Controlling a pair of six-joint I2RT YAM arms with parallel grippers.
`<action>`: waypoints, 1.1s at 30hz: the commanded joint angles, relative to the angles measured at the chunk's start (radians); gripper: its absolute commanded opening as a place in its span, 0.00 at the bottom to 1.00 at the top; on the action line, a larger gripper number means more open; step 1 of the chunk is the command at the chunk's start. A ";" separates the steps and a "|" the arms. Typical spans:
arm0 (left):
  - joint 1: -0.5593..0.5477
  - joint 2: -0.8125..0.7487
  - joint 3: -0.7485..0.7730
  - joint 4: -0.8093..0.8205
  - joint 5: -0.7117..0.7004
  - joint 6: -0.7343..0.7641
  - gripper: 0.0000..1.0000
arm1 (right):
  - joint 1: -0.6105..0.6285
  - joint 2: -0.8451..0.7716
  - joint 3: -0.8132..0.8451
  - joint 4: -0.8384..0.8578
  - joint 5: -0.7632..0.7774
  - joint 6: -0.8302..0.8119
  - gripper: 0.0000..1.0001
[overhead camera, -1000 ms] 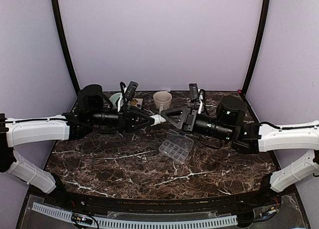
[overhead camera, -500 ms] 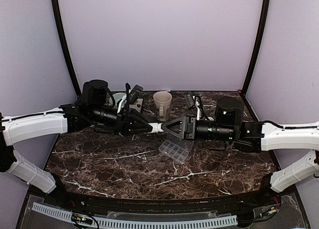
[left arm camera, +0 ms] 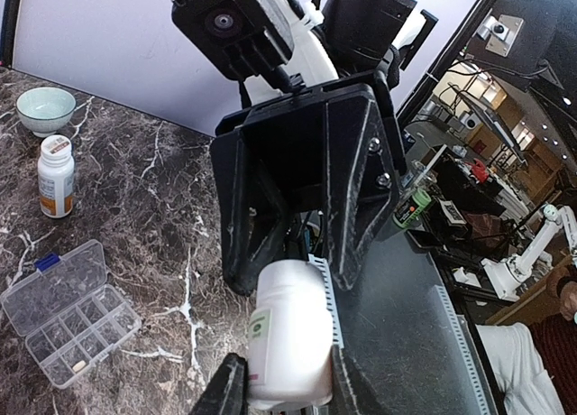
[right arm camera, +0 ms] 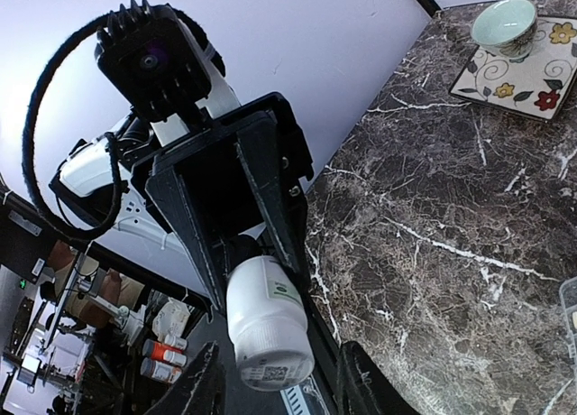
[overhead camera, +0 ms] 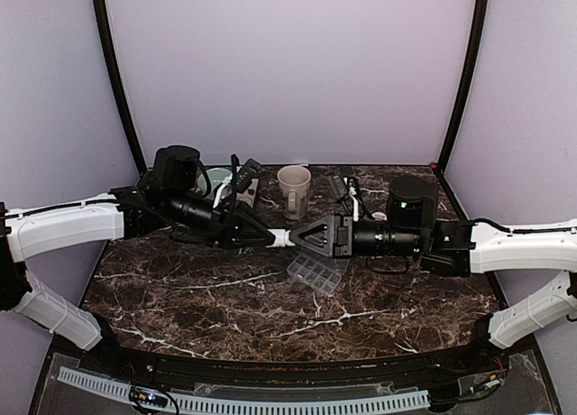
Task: Sort the pills into containers
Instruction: Pass from the left arm to the right
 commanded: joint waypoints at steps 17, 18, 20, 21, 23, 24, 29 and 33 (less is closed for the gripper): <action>0.005 0.015 0.013 0.043 0.051 -0.019 0.00 | -0.002 0.043 0.068 0.001 -0.063 -0.019 0.14; 0.005 0.013 0.004 0.067 0.053 -0.036 0.00 | -0.001 0.046 0.074 -0.010 -0.065 -0.027 0.10; 0.005 0.008 -0.032 0.126 0.058 -0.081 0.00 | 0.003 0.052 0.093 -0.040 -0.066 -0.053 0.02; 0.005 0.007 -0.048 0.164 0.063 -0.108 0.00 | 0.006 0.056 0.102 -0.058 -0.064 -0.071 0.00; 0.005 0.004 -0.085 0.235 0.071 -0.164 0.00 | 0.010 0.065 0.124 -0.099 -0.063 -0.111 0.00; 0.005 0.003 -0.101 0.276 0.077 -0.197 0.00 | 0.012 0.069 0.135 -0.118 -0.063 -0.125 0.00; 0.001 -0.006 -0.151 0.384 0.098 -0.286 0.03 | 0.013 0.091 0.168 -0.155 -0.077 -0.162 0.00; -0.005 -0.023 -0.150 0.342 0.097 -0.267 0.18 | 0.011 0.106 0.183 -0.172 -0.092 -0.171 0.00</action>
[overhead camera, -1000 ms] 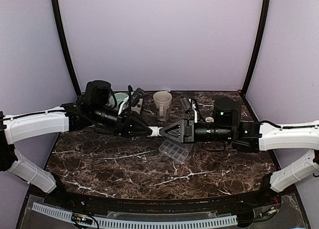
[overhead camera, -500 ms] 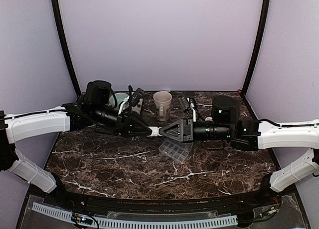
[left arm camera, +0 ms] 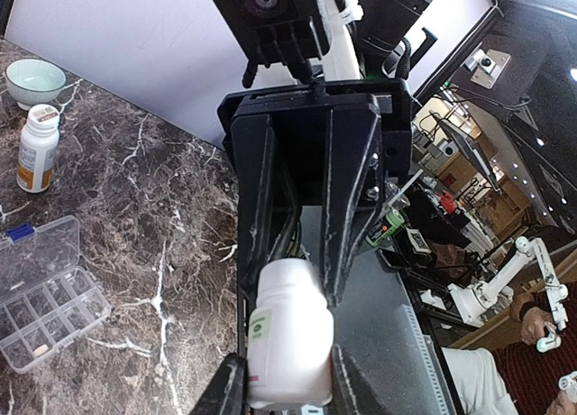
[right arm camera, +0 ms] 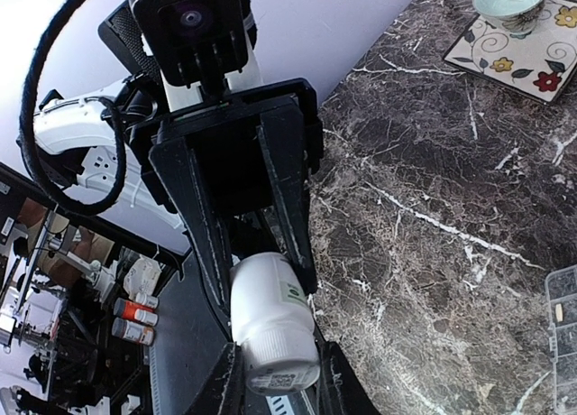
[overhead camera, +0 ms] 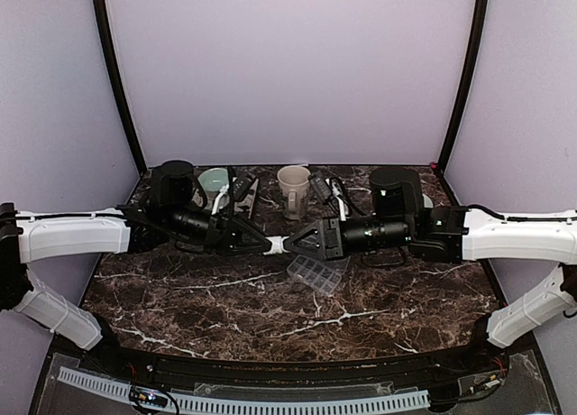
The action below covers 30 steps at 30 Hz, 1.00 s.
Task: Sort the pills into containers
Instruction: Pass from the left arm to the right
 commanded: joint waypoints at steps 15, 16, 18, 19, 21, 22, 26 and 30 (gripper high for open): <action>-0.066 -0.060 0.036 -0.089 0.045 0.061 0.27 | -0.031 0.047 0.076 0.019 -0.087 -0.028 0.00; -0.070 -0.061 0.036 -0.094 0.042 0.063 0.27 | -0.035 0.047 0.076 0.023 -0.089 -0.023 0.00; -0.076 -0.065 0.032 -0.097 0.037 0.063 0.27 | -0.046 0.047 0.076 0.032 -0.090 -0.016 0.00; -0.079 -0.067 0.030 -0.097 0.034 0.063 0.27 | -0.050 0.046 0.074 0.037 -0.090 -0.011 0.00; -0.086 -0.072 0.026 -0.098 0.026 0.062 0.27 | -0.056 0.048 0.074 0.045 -0.091 -0.004 0.00; -0.089 -0.075 0.024 -0.098 0.022 0.062 0.27 | -0.058 0.049 0.075 0.047 -0.090 -0.003 0.00; -0.101 -0.081 0.019 -0.099 0.004 0.059 0.34 | -0.059 0.056 0.078 0.060 -0.094 0.003 0.00; -0.109 -0.083 0.017 -0.100 -0.007 0.058 0.43 | -0.061 0.064 0.086 0.062 -0.094 0.004 0.00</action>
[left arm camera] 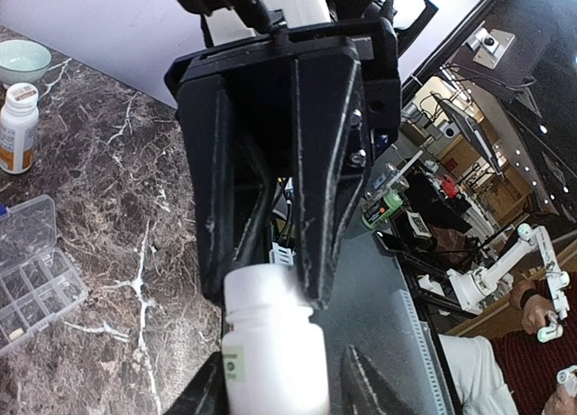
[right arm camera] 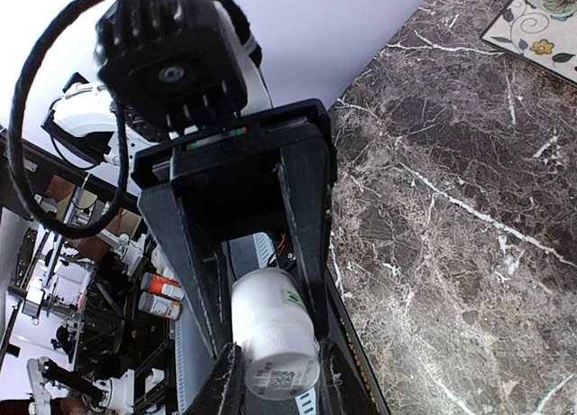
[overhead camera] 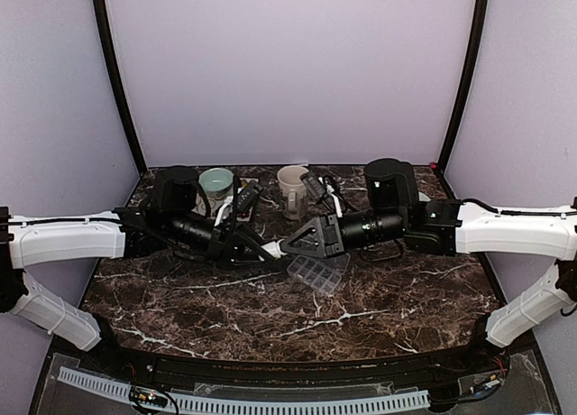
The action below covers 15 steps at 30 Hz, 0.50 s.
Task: Sort the pills into containers
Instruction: Pass from the left arm to the right, then hold the pill bottle.
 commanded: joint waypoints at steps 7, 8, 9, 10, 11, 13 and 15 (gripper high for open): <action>-0.040 -0.045 0.017 0.008 0.032 0.023 0.44 | -0.016 0.033 0.043 0.086 0.051 0.006 0.00; -0.040 -0.045 0.018 0.005 0.031 0.025 0.44 | -0.016 0.031 0.041 0.084 0.052 0.005 0.00; -0.040 -0.045 0.019 0.001 0.029 0.027 0.43 | -0.016 0.030 0.039 0.079 0.053 0.003 0.00; -0.040 -0.046 0.020 -0.004 0.026 0.032 0.43 | -0.016 0.028 0.039 0.074 0.053 0.000 0.00; -0.040 -0.048 0.025 -0.017 0.018 0.039 0.44 | -0.016 0.026 0.038 0.068 0.054 -0.003 0.00; -0.040 -0.059 0.034 -0.063 -0.018 0.076 0.45 | -0.016 0.020 0.036 0.059 0.057 -0.007 0.00; -0.040 -0.073 0.039 -0.094 -0.056 0.104 0.47 | -0.016 0.013 0.036 0.049 0.056 -0.011 0.00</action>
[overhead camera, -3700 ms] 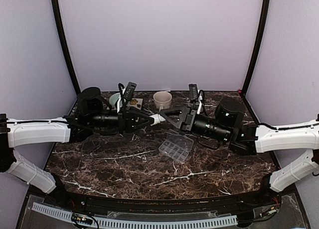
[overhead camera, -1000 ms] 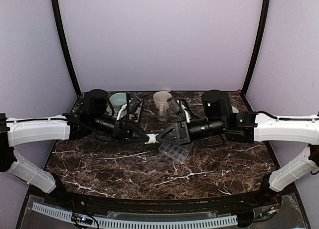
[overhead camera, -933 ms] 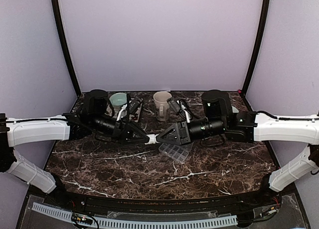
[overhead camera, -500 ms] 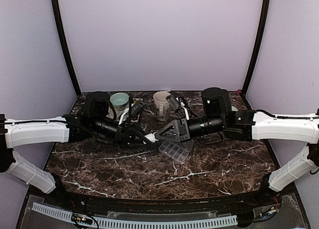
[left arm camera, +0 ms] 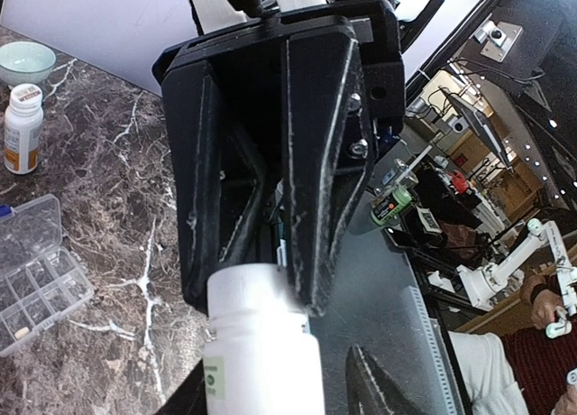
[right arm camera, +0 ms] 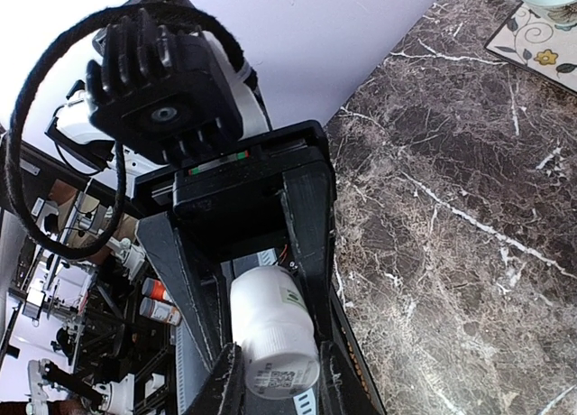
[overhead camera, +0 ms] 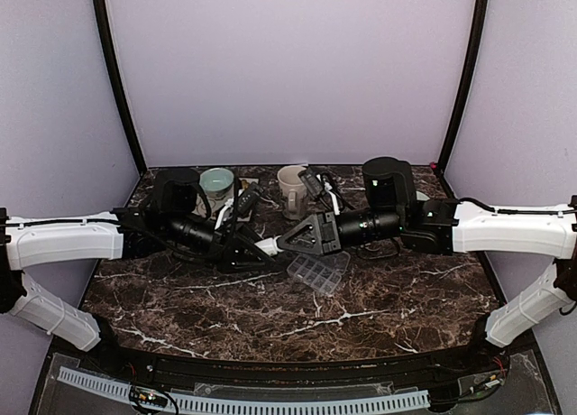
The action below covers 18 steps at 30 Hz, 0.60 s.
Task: Sort the pills into containers
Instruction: Hold the pill bottle.
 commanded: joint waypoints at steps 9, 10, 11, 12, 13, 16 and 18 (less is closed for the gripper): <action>-0.017 -0.072 0.069 -0.151 -0.053 0.129 0.61 | -0.020 -0.018 0.024 -0.018 0.052 -0.033 0.00; -0.017 -0.073 0.072 -0.154 -0.055 0.132 0.61 | -0.021 -0.018 0.026 -0.022 0.051 -0.035 0.00; -0.017 -0.073 0.074 -0.161 -0.058 0.136 0.61 | -0.021 -0.019 0.027 -0.025 0.051 -0.037 0.00; -0.017 -0.073 0.078 -0.169 -0.062 0.142 0.61 | -0.021 -0.020 0.029 -0.030 0.050 -0.039 0.00; -0.017 -0.073 0.081 -0.177 -0.065 0.148 0.61 | -0.021 -0.020 0.032 -0.035 0.049 -0.041 0.00; -0.015 -0.073 0.090 -0.204 -0.079 0.165 0.62 | -0.021 -0.020 0.040 -0.055 0.046 -0.049 0.00; -0.015 -0.073 0.097 -0.220 -0.088 0.176 0.64 | -0.021 -0.021 0.041 -0.064 0.041 -0.052 0.00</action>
